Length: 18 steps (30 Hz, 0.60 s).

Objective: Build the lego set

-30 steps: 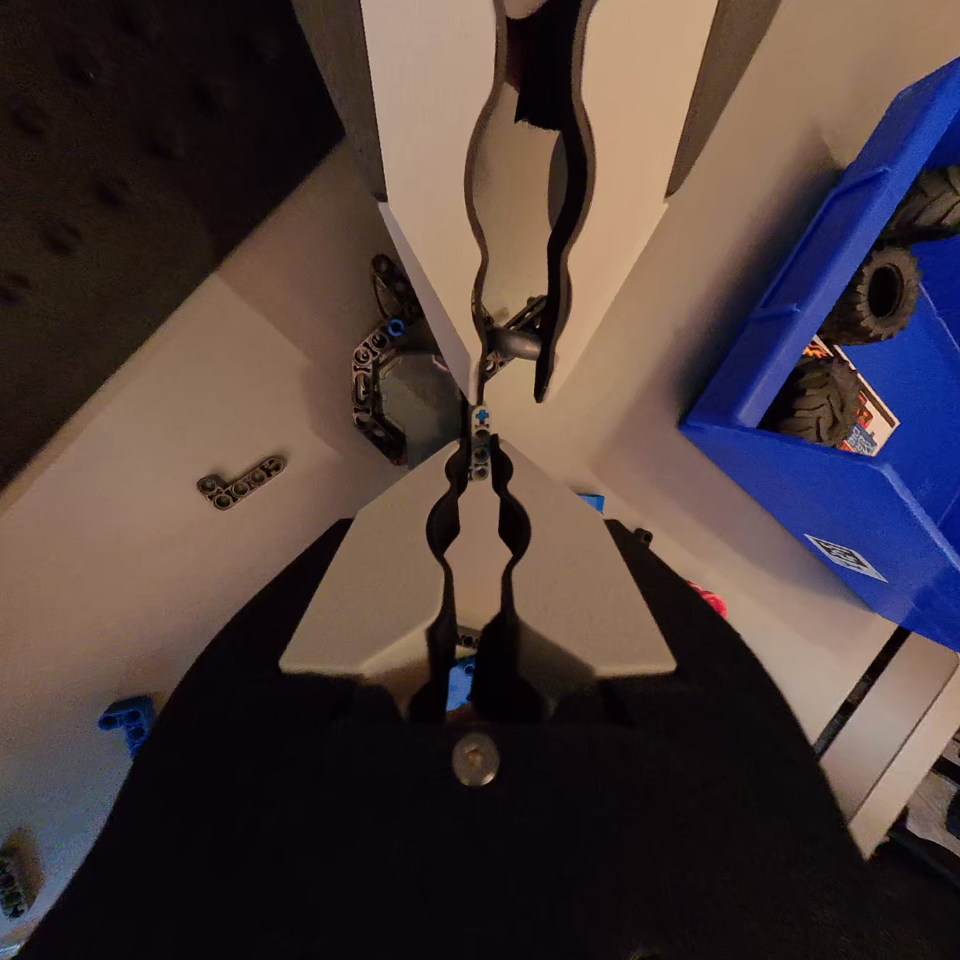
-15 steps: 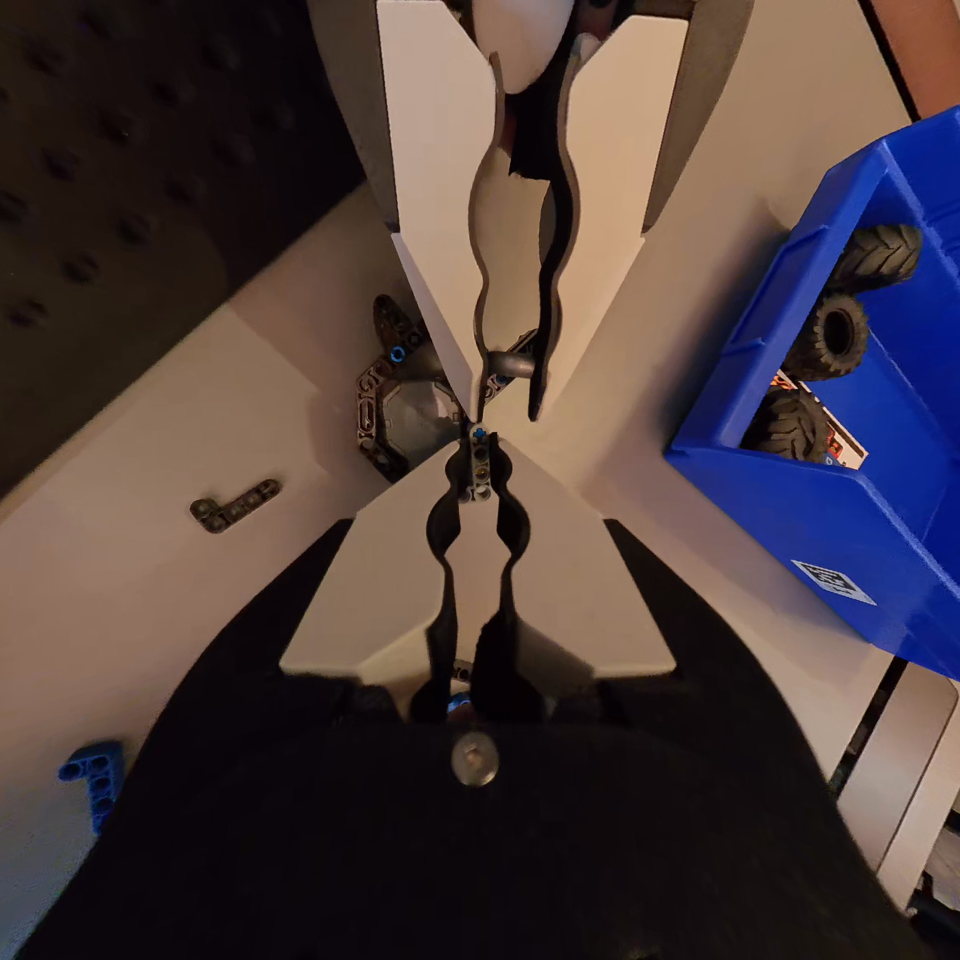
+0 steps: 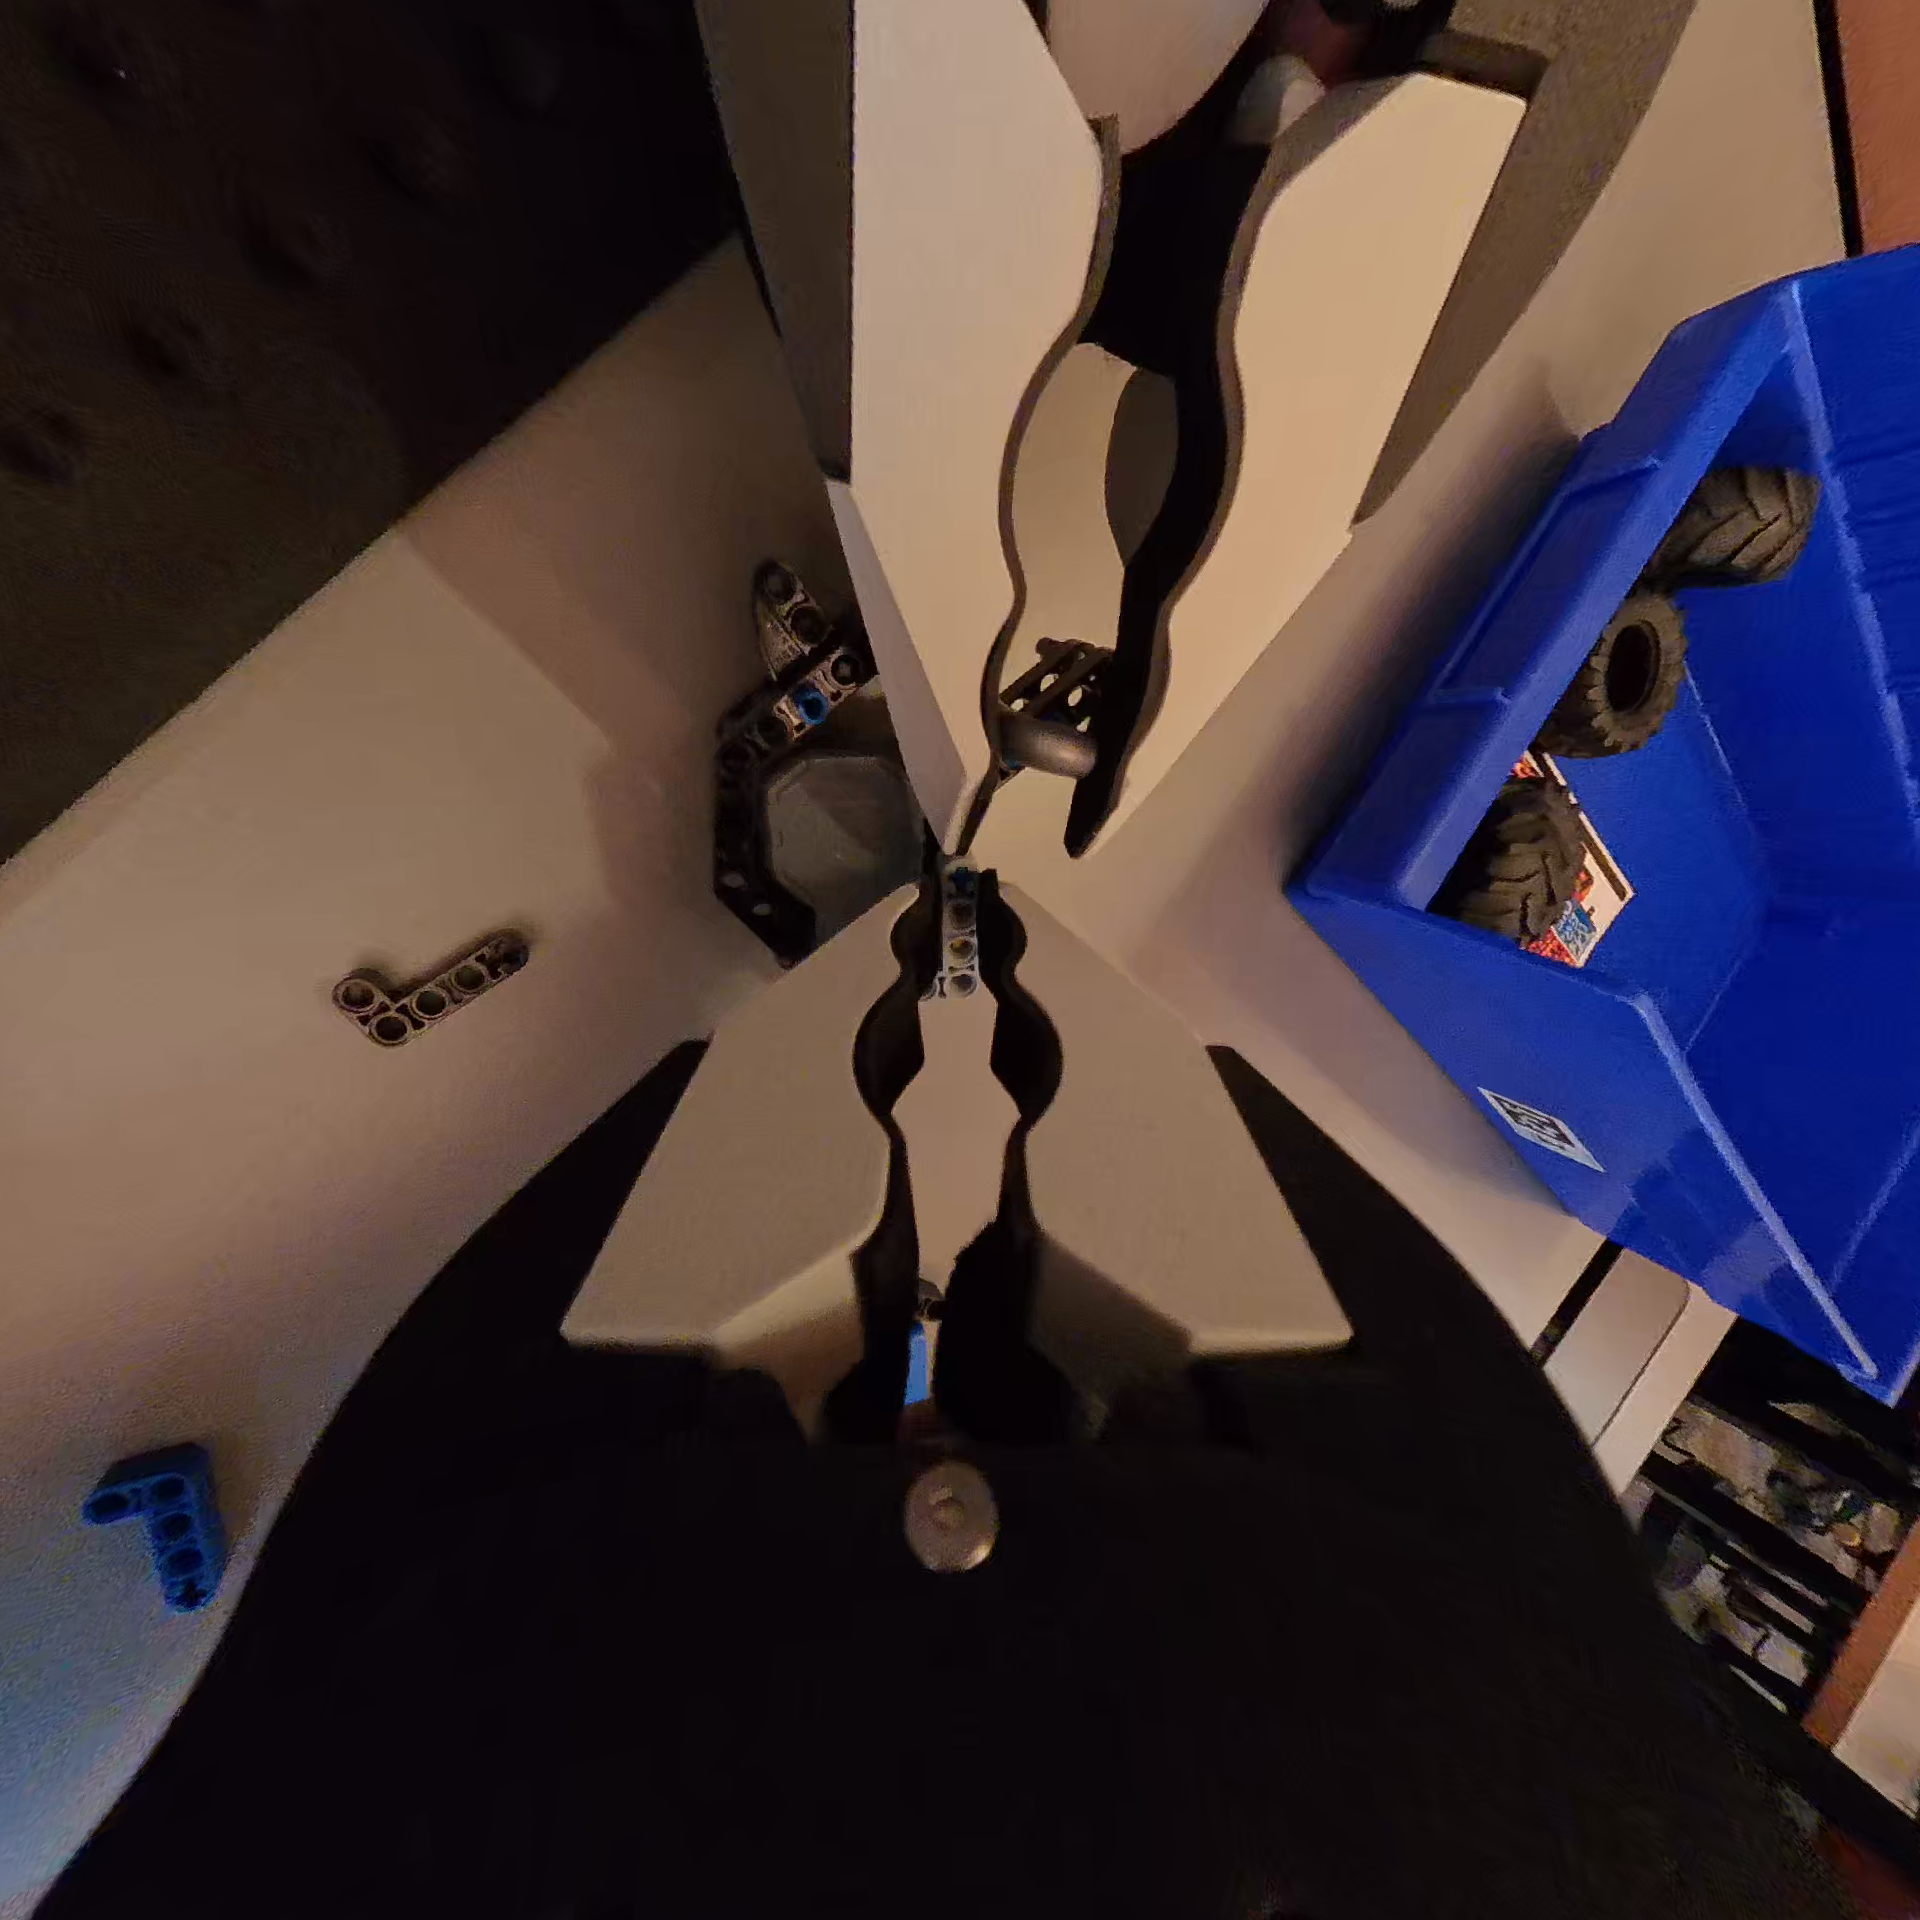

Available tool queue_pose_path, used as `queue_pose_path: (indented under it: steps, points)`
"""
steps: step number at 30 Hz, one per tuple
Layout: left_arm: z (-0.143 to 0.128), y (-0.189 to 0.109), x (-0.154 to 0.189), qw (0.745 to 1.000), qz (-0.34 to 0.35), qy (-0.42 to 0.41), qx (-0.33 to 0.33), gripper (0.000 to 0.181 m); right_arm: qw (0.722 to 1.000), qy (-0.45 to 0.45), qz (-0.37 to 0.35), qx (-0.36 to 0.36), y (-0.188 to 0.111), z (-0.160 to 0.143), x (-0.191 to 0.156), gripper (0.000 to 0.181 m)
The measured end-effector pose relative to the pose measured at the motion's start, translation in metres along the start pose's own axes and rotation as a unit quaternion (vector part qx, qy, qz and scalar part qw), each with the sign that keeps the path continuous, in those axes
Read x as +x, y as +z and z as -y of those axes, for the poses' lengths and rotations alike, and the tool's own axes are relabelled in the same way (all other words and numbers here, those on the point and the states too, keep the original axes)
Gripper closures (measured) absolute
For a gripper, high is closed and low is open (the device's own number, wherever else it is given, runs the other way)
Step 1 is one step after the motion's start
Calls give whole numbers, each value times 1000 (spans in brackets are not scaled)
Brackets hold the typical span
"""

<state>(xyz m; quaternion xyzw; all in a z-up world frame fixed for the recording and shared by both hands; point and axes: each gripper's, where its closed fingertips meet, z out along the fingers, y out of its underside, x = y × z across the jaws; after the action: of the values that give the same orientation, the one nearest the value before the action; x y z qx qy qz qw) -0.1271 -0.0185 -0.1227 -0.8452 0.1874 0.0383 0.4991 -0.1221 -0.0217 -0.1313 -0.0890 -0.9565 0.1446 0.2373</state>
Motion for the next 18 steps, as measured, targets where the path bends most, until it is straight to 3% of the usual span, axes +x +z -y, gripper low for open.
queue_pose_path:
  steps: [5,9,14,17,18]
  points:
    - [-1,0,0,1000,0,-4,5,163,999,-30,-23,-28,1,0,0,177]
    - [1,-1,-1,1000,-5,-23,10,163,1000,-1,-7,0,1,0,1,177]
    - [5,-18,6,998,-27,-52,31,143,1000,21,1,17,1,0,3,177]
    - [0,-15,14,1000,-14,-15,13,125,1000,19,4,16,1,0,3,176]
    - [-1,-15,13,1000,-7,-7,9,126,1000,18,4,15,1,0,3,176]
